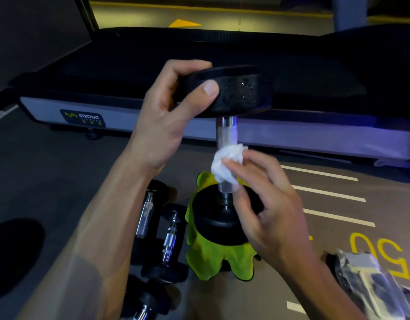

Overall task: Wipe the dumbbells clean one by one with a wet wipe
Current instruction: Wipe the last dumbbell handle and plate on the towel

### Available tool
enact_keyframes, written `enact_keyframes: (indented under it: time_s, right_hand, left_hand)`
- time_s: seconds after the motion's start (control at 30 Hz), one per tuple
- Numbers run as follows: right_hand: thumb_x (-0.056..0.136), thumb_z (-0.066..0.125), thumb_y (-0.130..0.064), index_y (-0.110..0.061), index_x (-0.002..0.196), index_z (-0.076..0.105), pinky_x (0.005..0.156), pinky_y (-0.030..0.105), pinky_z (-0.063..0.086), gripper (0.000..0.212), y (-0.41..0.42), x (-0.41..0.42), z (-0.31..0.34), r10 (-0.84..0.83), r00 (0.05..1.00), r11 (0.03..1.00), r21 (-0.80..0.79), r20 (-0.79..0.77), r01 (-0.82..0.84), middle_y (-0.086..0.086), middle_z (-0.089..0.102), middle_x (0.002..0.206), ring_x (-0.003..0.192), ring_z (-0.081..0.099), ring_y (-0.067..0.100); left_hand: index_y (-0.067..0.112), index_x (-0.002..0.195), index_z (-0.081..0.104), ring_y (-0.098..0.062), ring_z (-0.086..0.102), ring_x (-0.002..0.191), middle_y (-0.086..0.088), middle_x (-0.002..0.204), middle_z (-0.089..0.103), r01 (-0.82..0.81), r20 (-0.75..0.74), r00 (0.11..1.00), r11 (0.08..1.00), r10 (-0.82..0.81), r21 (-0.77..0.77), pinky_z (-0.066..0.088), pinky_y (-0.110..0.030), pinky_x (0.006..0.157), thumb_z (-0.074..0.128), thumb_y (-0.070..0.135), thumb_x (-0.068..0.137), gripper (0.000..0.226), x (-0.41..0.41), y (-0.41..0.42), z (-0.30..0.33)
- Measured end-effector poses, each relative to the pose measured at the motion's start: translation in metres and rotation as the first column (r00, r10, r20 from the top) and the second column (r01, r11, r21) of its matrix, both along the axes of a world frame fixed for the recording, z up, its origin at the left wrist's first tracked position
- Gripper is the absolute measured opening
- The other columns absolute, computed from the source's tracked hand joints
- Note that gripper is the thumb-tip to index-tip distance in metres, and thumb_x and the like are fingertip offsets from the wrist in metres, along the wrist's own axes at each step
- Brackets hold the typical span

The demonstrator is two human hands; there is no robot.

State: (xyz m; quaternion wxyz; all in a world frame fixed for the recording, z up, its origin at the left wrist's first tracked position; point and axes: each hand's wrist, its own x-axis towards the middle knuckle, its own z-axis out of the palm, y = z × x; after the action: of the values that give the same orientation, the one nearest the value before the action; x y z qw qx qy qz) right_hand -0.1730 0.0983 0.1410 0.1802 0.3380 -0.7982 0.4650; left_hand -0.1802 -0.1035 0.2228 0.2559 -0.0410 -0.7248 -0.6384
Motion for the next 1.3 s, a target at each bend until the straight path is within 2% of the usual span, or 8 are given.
enact_keyframes:
  time_s: [0.27, 0.57, 0.7, 0.77, 0.93, 1.1, 1.2, 1.3]
  right_hand:
    - [0.101, 0.059, -0.016, -0.022, 0.149, 0.057, 0.110, 0.014, 0.040, 0.049, -0.020, -0.004, 0.016, 0.070, 0.997, 0.997, 0.016, 0.042, -0.071, 0.000, 0.040, 0.160, 0.145, 0.046, 0.008]
    - [0.099, 0.059, -0.010, -0.018, 0.144, 0.063, 0.112, 0.009, 0.035, 0.046, -0.012, 0.004, 0.012, 0.094, 0.994, 0.994, 0.049, 0.050, -0.096, -0.002, 0.046, 0.159, 0.146, 0.047, 0.006]
    - [0.099, 0.058, -0.006, -0.018, 0.138, 0.069, 0.109, 0.017, 0.044, 0.043, -0.015, 0.004, 0.007, 0.109, 0.993, 0.993, 0.044, 0.048, -0.111, -0.001, 0.047, 0.159, 0.145, 0.049, 0.008]
    - [0.098, 0.057, -0.007, -0.019, 0.129, 0.075, 0.109, 0.020, 0.047, 0.038, -0.003, 0.013, -0.008, 0.115, 0.991, 0.989, 0.085, 0.070, -0.121, -0.002, 0.052, 0.155, 0.143, 0.051, 0.006]
    - [0.095, 0.060, -0.025, -0.027, 0.104, 0.083, 0.085, -0.002, 0.039, 0.025, 0.004, 0.015, 0.002, 0.026, 0.997, 0.990, 0.134, 0.073, -0.036, -0.012, 0.066, 0.124, 0.115, 0.061, -0.009]
    - [0.084, 0.074, -0.026, -0.026, 0.083, 0.079, 0.079, 0.009, 0.046, 0.006, -0.003, 0.007, 0.018, -0.069, 0.993, 0.994, 0.096, 0.100, 0.059, -0.015, 0.070, 0.098, 0.092, 0.064, 0.001]
    - [0.083, 0.072, -0.037, -0.028, 0.071, 0.073, 0.073, 0.021, 0.048, 0.015, 0.006, 0.009, 0.012, -0.092, 0.977, 0.981, 0.185, 0.193, 0.056, -0.017, 0.069, 0.081, 0.080, 0.066, 0.005]
    - [0.084, 0.081, -0.030, -0.024, 0.069, 0.070, 0.073, 0.015, 0.046, 0.020, 0.006, 0.006, 0.015, -0.085, 0.972, 0.983, 0.177, 0.221, 0.045, -0.015, 0.069, 0.082, 0.083, 0.066, 0.004]
  left_hand:
    - [0.019, 0.122, 0.058, -0.002, 0.064, 0.105, 0.014, 0.113, 0.067, 0.027, -0.008, 1.000, 0.997, -0.027, 0.071, 0.054, -0.023, 0.087, 0.065, 0.032, 0.092, 0.033, 0.013, -0.005, 0.001]
    - [0.025, 0.117, 0.060, -0.011, 0.065, 0.107, 0.001, 0.121, 0.066, 0.000, 0.023, 1.000, 0.987, -0.003, 0.158, 0.054, -0.035, 0.090, 0.062, 0.043, 0.082, 0.040, 0.015, -0.011, -0.005]
    - [0.025, 0.116, 0.060, -0.013, 0.064, 0.110, 0.000, 0.123, 0.066, -0.002, 0.017, 1.000, 0.986, -0.001, 0.168, 0.054, -0.042, 0.095, 0.062, 0.042, 0.082, 0.038, 0.016, -0.014, -0.007]
    - [0.027, 0.115, 0.061, -0.013, 0.063, 0.110, 0.001, 0.122, 0.066, -0.013, 0.015, 1.000, 0.984, 0.011, 0.180, 0.054, -0.042, 0.096, 0.062, 0.042, 0.082, 0.036, 0.017, -0.016, -0.007]
    - [0.025, 0.116, 0.060, -0.016, 0.063, 0.113, -0.002, 0.127, 0.064, 0.005, -0.004, 1.000, 0.983, -0.004, 0.185, 0.055, -0.045, 0.096, 0.062, 0.040, 0.085, 0.035, 0.019, -0.016, -0.007]
    - [0.022, 0.119, 0.058, -0.015, 0.064, 0.110, -0.004, 0.129, 0.062, 0.052, -0.025, 0.998, 0.989, -0.049, 0.142, 0.056, -0.035, 0.089, 0.061, 0.037, 0.088, 0.035, 0.017, -0.007, -0.003]
    - [0.022, 0.118, 0.059, -0.012, 0.064, 0.106, -0.001, 0.125, 0.062, 0.064, -0.037, 0.998, 0.987, -0.059, 0.144, 0.055, -0.030, 0.086, 0.061, 0.035, 0.089, 0.032, 0.014, -0.004, -0.001]
    - [0.022, 0.119, 0.059, -0.010, 0.065, 0.107, 0.000, 0.125, 0.062, 0.074, -0.040, 0.997, 0.987, -0.069, 0.145, 0.055, -0.028, 0.085, 0.062, 0.034, 0.089, 0.033, 0.011, -0.002, -0.001]
